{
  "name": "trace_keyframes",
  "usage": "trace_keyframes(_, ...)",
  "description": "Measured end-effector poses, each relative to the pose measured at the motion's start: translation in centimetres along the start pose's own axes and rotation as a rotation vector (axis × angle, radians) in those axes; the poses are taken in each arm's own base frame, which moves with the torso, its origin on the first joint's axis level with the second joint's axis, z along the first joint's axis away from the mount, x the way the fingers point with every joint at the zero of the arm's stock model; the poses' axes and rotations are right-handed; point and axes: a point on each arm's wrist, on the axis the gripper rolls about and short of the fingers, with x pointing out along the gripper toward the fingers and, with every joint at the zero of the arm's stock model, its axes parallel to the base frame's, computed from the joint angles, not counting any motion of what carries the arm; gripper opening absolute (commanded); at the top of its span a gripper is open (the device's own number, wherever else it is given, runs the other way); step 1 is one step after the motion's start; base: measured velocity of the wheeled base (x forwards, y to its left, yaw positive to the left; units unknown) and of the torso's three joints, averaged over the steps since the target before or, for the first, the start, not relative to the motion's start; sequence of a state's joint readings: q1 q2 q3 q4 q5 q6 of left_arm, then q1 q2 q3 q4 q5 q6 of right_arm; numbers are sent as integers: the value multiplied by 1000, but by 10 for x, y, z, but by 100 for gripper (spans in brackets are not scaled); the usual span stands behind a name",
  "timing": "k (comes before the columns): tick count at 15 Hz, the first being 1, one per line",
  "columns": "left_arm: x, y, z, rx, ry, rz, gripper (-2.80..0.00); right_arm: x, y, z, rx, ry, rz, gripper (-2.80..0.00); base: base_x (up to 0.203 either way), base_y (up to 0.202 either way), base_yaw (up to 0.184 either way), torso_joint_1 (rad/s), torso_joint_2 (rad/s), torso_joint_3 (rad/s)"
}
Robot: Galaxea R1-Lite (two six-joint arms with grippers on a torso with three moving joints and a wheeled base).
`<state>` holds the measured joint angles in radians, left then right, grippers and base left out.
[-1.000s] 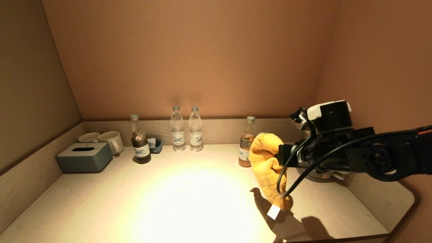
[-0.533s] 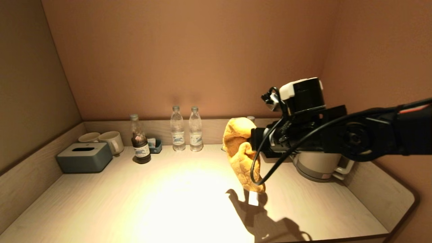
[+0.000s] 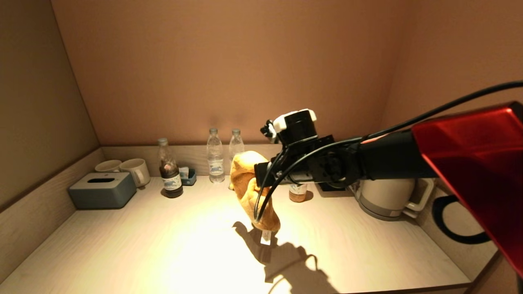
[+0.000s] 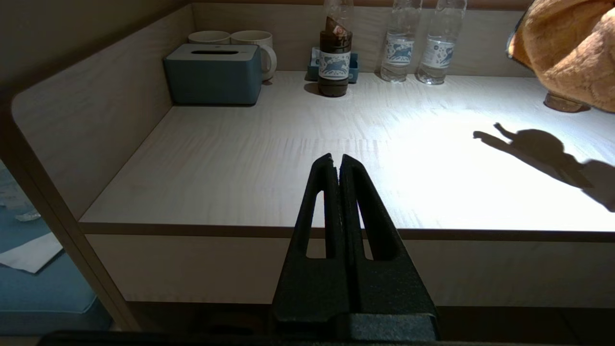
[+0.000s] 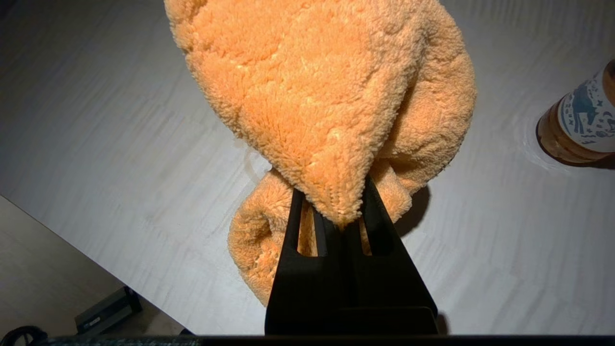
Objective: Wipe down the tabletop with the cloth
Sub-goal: Sweep the stains on the table
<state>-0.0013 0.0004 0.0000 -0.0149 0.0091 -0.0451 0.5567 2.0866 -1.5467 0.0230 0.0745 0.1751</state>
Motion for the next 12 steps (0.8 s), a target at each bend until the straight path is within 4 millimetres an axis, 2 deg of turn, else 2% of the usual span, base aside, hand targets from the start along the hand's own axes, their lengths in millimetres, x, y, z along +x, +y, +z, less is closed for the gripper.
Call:
trace_keyframes(3,0,0,0,0,0,0,-280,26,10,-15,-45,48,19,-280,0,0,0,0,0,0)
trace_keyframes(7,0,0,0,0,0,0,-280,49,24,-30,-100,93,46,-280,0,0,0,0,0,0)
trace_keyframes(12,0,0,0,0,0,0,-280,75,36,-33,-145,83,70,-280,0,0,0,0,0,0)
